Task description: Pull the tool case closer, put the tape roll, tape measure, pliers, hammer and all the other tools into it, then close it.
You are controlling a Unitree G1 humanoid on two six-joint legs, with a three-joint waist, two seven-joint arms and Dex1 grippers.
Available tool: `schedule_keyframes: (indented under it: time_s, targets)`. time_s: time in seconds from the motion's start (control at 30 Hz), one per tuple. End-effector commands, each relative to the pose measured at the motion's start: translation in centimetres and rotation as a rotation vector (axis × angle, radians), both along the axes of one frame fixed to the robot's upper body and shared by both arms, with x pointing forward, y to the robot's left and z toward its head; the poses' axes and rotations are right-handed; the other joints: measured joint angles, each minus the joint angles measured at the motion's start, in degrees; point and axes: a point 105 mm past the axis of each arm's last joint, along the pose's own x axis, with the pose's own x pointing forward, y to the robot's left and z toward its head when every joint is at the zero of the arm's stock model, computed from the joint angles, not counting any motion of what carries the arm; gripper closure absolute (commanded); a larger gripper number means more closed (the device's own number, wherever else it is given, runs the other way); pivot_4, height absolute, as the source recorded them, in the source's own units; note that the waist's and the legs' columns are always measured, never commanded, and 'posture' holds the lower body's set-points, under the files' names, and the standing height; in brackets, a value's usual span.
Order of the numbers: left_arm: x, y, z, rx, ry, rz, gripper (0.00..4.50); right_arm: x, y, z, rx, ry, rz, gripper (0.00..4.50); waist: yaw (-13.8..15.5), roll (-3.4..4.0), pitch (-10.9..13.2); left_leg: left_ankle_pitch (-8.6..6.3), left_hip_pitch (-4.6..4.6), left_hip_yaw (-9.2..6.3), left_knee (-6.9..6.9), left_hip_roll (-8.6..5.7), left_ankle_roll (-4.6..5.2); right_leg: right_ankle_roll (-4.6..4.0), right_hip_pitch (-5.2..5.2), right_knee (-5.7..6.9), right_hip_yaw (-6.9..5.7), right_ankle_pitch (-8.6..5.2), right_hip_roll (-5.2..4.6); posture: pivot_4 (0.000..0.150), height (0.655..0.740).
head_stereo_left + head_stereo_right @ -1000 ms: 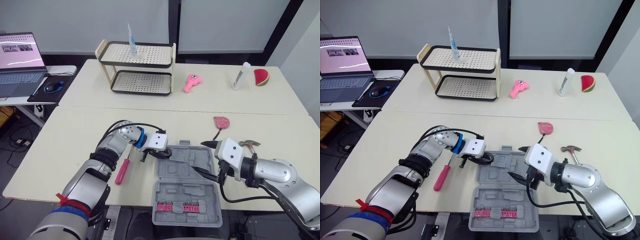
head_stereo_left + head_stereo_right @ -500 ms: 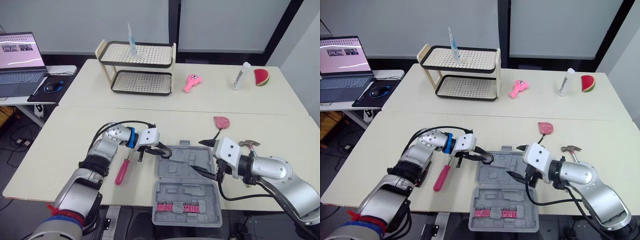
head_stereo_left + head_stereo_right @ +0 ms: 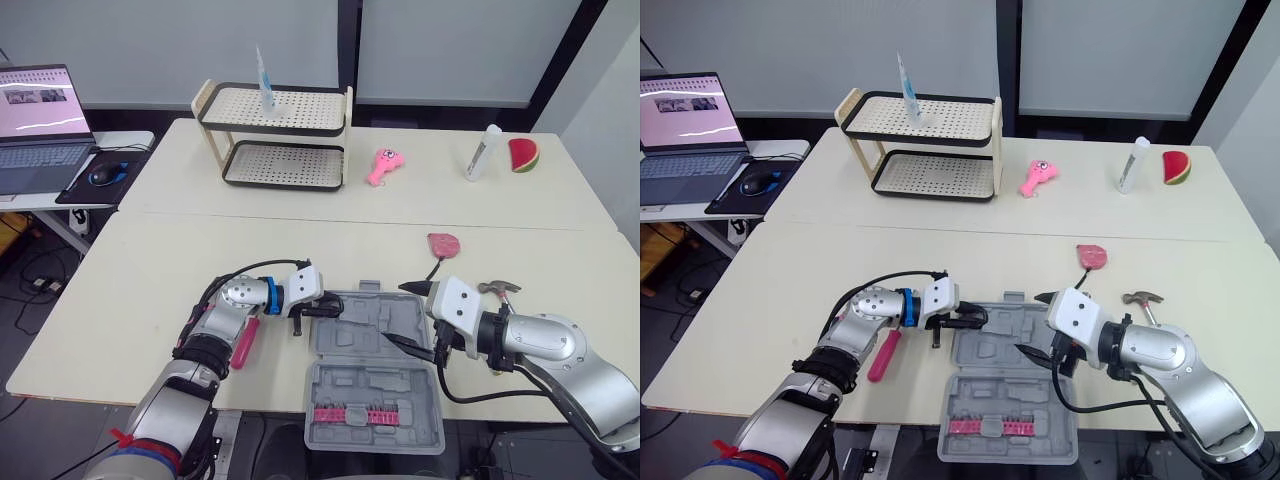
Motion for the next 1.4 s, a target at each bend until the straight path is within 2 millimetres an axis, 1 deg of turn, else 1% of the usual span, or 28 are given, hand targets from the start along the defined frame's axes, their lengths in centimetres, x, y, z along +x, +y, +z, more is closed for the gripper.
schedule_keyframes:
  time_s: [0.03, 0.17, 0.3, 0.33, 0.37, 0.43, 0.47, 0.53, 0.57, 0.67, 0.7, 0.77, 0.83, 0.87, 0.9, 0.97, 1.03, 1.13, 1.23, 1.4]
  targets:
    - [-0.2, 0.1, -1.3, 0.07, 0.006, -0.012, 3.58, -0.2, 0.0, 1.4, 0.006, -0.049, 0.015, 0.0, 0.0, 0.0, 0.0, 0.0, 0.02, 0.0, 0.0, 0.0, 0.0, 0.0, 0.03, 0.0, 0.0, 0.0, 0.0, 0.15, 0.74]
    - [-0.1, 0.4, -1.5, 0.094, -0.014, -0.017, 3.58, -0.1, -0.1, 1.5, 0.003, -0.049, 0.012, 0.0, 0.0, -0.01, -0.1, -0.01, 0.04, 0.0, 0.01, -0.02, 0.02, 0.0, 0.07, -0.01, 0.0, 0.0, -0.01, 0.15, 0.74]
    - [0.0, 0.7, -0.5, 0.058, -0.034, -0.021, 3.58, 0.1, -0.5, 1.6, -0.001, -0.05, 0.0, 0.0, 0.1, -0.01, -0.1, -0.01, 0.05, -0.02, 0.02, -0.01, 0.02, 0.0, 0.09, -0.01, -0.01, 0.0, -0.01, 0.15, 0.74]
    - [0.1, 0.8, 0.3, 0.03, -0.045, -0.023, 3.58, 0.3, -0.9, 1.7, -0.002, -0.056, -0.011, 0.0, 0.0, -0.01, -0.1, -0.01, 0.05, -0.01, 0.02, -0.01, 0.02, 0.0, 0.09, -0.01, -0.01, 0.0, -0.01, 0.15, 0.74]
    - [0.3, 1.1, 1.5, -0.008, -0.06, -0.016, 3.58, 0.7, -1.6, 1.9, -0.001, -0.059, -0.027, 0.0, 0.0, -0.02, -0.1, -0.01, 0.05, -0.01, 0.02, -0.01, 0.01, 0.0, 0.09, -0.01, -0.01, 0.0, -0.01, 0.15, 0.74]
    - [0.7, 2.5, 4.7, -0.082, -0.085, 0.003, 3.58, 1.6, -3.6, 2.9, 0.008, -0.083, -0.078, 0.0, -0.2, -0.02, 0.0, -0.01, 0.01, 0.0, 0.02, 0.02, 0.01, 0.0, 0.02, -0.01, 0.0, 0.0, 0.0, 0.15, 0.74]
    - [0.8, 3.4, 6.0, -0.106, -0.089, 0.019, 3.41, 2.0, -4.6, 3.4, 0.011, -0.095, -0.103, 0.0, -0.2, -0.01, 0.0, 0.01, 0.0, 0.0, 0.01, 0.03, -0.02, 0.0, 0.01, 0.01, 0.01, 0.0, 0.0, 0.15, 0.74]
    - [0.5, 5.4, 7.8, -0.122, -0.08, 0.051, 3.02, 2.2, -6.4, 4.1, 0.012, -0.097, -0.132, 0.0, -0.2, -0.01, 0.0, 0.02, 0.01, -0.02, 0.0, 0.06, -0.03, 0.0, 0.01, 0.02, -0.01, 0.0, 0.02, 0.15, 0.74]
    - [0.3, 6.4, 8.4, -0.121, -0.077, 0.071, 2.73, 2.2, -7.2, 4.3, 0.013, -0.094, -0.144, 0.0, -0.2, 0.01, 0.0, 0.02, 0.01, -0.02, -0.01, 0.07, -0.03, 0.0, 0.01, 0.01, 0.0, 0.0, 0.02, 0.15, 0.74]
    - [-0.5, 11.3, 10.2, -0.078, -0.063, 0.178, 1.84, 2.2, -10.8, 5.2, -0.014, -0.082, -0.206, 0.0, -0.3, 0.02, 0.0, 0.01, 0.03, 0.01, -0.03, 0.05, -0.02, 0.0, 0.06, -0.05, 0.0, 0.0, 0.01, 0.15, 0.74]
    - [-0.8, 13.1, 11.0, -0.071, -0.056, 0.231, 1.56, 2.1, -12.3, 5.4, -0.028, -0.078, -0.234, 0.0, -0.3, 0.04, 0.0, 0.01, 0.03, 0.04, -0.04, 0.06, -0.02, 0.0, 0.06, -0.06, 0.03, 0.0, 0.0, 0.15, 0.74]
    - [-1.4, 16.0, 12.0, -0.063, -0.043, 0.326, 0.97, 1.8, -14.6, 5.9, -0.04, -0.071, -0.28, 0.0, -0.3, 0.05, 0.0, -0.05, 0.03, 0.05, -0.07, 0.06, 0.08, 0.0, 0.03, -0.06, 0.03, 0.0, 0.0, 0.15, 0.74]
    - [-2.1, 19.3, 12.8, -0.06, -0.034, 0.45, 0.42, 1.4, -17.3, 6.3, -0.049, -0.068, -0.345, 0.0, -0.3, 0.05, 0.0, -0.12, 0.05, 0.02, -0.08, 0.08, 0.21, 0.0, 0.04, -0.05, 0.01, 0.0, 0.0, 0.15, 0.74]
    - [-2.5, 21.2, 13.0, -0.055, -0.03, 0.519, 0.14, 1.2, -18.7, 6.3, -0.053, -0.064, -0.378, 0.0, -0.3, 0.06, 0.0, -0.12, 0.05, 0.03, -0.08, 0.08, 0.22, 0.0, 0.04, -0.05, 0.01, 0.0, 0.0, 0.15, 0.74]
    - [-2.9, 22.4, 13.0, -0.05, -0.028, 0.568, 0.04, 1.0, -19.7, 6.3, -0.055, -0.062, -0.402, 0.0, -0.3, 0.06, 0.0, -0.13, 0.07, 0.03, -0.08, 0.07, 0.22, 0.0, 0.06, -0.05, 0.02, 0.0, 0.0, 0.15, 0.74]
    - [-4.3, 25.9, 12.3, -0.031, -0.016, 0.709, 0.04, 0.7, -22.3, 5.6, -0.055, -0.048, -0.47, 0.0, -0.3, 0.06, 0.0, -0.13, 0.09, 0.06, -0.09, 0.06, 0.23, 0.0, 0.07, -0.06, 0.03, 0.0, -0.02, 0.15, 0.74]
    - [-5.3, 27.8, 11.8, -0.021, -0.01, 0.787, 0.04, 0.5, -23.8, 5.0, -0.056, -0.037, -0.502, 0.0, -0.5, 0.08, 0.0, -0.15, 0.13, 0.13, -0.14, 0.06, 0.27, 0.0, 0.06, -0.07, 0.07, 0.0, -0.03, 0.15, 0.74]
    - [-6.4, 30.0, 10.6, -0.014, 0.003, 0.885, 0.04, 0.2, -25.6, 3.7, -0.072, -0.01, -0.545, 0.0, -0.6, 0.15, 0.1, -0.16, 0.12, 0.13, -0.16, 0.08, 0.27, 0.0, 0.01, -0.03, 0.06, 0.0, -0.04, 0.15, 0.74]
    - [-7.0, 31.0, 9.8, -0.015, 0.011, 0.932, 0.04, 0.1, -26.6, 2.9, -0.089, 0.0, -0.568, 0.0, -0.6, 0.16, 0.1, -0.16, 0.13, 0.14, -0.15, 0.08, 0.27, 0.0, 0.02, -0.02, 0.06, 0.0, -0.04, 0.15, 0.74]
    - [-7.1, 31.5, 9.5, -0.026, 0.004, 0.971, 0.04, 0.6, -26.7, 2.9, -0.081, -0.012, -0.572, 0.0, -0.8, 0.18, 0.1, -0.16, 0.13, 0.18, -0.16, 0.12, 0.27, 0.0, -0.01, 0.0, 0.1, 0.0, -0.05, 0.15, 0.74]
